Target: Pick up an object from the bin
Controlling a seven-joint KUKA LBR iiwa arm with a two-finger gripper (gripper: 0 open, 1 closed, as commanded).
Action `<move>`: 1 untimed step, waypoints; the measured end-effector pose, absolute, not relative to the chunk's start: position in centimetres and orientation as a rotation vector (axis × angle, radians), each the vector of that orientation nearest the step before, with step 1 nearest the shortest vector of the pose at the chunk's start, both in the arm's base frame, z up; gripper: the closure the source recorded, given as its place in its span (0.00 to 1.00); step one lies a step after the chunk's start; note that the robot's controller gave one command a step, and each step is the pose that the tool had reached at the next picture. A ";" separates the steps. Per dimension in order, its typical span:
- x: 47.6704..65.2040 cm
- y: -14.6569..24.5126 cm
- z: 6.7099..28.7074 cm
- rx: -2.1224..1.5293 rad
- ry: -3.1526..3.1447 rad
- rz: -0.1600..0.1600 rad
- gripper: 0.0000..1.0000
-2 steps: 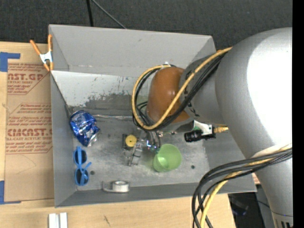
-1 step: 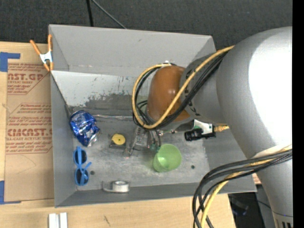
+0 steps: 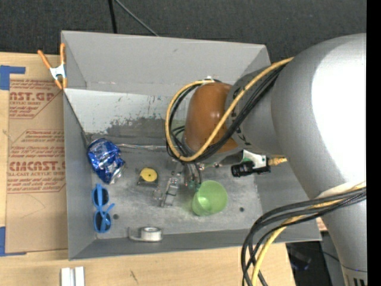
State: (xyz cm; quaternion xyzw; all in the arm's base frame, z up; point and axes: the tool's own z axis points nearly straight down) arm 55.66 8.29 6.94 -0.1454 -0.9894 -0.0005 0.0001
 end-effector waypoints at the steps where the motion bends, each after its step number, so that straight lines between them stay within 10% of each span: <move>1: 56.3 12.3 7.0 -0.435 -3.113 -0.004 0.00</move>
Offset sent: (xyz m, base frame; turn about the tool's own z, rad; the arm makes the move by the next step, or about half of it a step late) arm 0.0068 0.0368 0.0006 -0.0089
